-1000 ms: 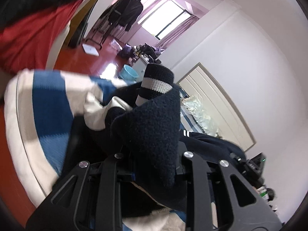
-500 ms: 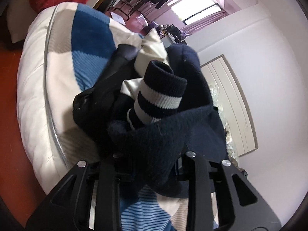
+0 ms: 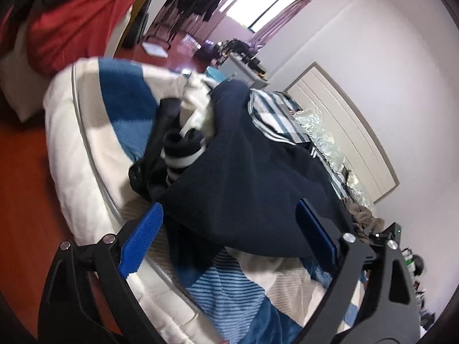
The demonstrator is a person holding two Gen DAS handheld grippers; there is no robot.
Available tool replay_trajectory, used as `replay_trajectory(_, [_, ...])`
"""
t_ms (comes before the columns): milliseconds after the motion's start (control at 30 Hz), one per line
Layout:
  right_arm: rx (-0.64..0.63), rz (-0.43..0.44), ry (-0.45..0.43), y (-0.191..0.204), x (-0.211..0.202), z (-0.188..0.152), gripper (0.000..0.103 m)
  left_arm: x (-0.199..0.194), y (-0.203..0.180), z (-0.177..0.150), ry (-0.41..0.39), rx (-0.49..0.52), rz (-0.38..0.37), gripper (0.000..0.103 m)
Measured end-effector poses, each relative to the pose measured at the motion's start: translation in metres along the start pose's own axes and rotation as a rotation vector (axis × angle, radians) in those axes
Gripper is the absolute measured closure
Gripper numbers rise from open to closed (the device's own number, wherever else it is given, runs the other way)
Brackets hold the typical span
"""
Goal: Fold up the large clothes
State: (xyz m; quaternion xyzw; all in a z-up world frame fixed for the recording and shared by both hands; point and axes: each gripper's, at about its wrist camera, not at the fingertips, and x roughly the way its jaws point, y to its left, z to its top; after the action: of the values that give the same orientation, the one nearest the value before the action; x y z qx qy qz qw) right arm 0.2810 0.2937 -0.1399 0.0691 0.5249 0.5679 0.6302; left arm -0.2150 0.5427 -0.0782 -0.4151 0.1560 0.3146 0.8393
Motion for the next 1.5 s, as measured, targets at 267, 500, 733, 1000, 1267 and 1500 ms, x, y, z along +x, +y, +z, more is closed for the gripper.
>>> replay_trajectory(267, [-0.126, 0.034, -0.105, 0.052, -0.011, 0.029, 0.005, 0.006, -0.056, 0.045, -0.002, 0.129, -0.134, 0.007])
replay_trajectory(500, [-0.104, -0.054, -0.081, 0.035, 0.038, 0.052, 0.005, 0.091, -0.076, 0.040, 0.076, 0.311, -0.068, 0.007])
replay_trajectory(733, [0.071, 0.006, 0.012, -0.025, 0.099, 0.056, 0.005, 0.140, -0.015, 0.046, 0.096, 0.156, 0.020, 0.007])
replay_trajectory(1000, [0.089, -0.065, 0.019, -0.038, 0.132, 0.054, 0.004, 0.167, -0.014, 0.044, 0.151, 0.205, 0.072, 0.007])
replay_trajectory(1267, [-0.135, -0.238, -0.001, 0.046, 0.075, 0.017, 0.004, 0.113, -0.060, 0.028, 0.073, 0.296, 0.158, 0.007])
replay_trajectory(1500, [-0.470, -0.209, -0.046, 0.139, 0.026, -0.068, 0.004, 0.053, -0.119, -0.019, 0.039, 0.460, 0.174, 0.007])
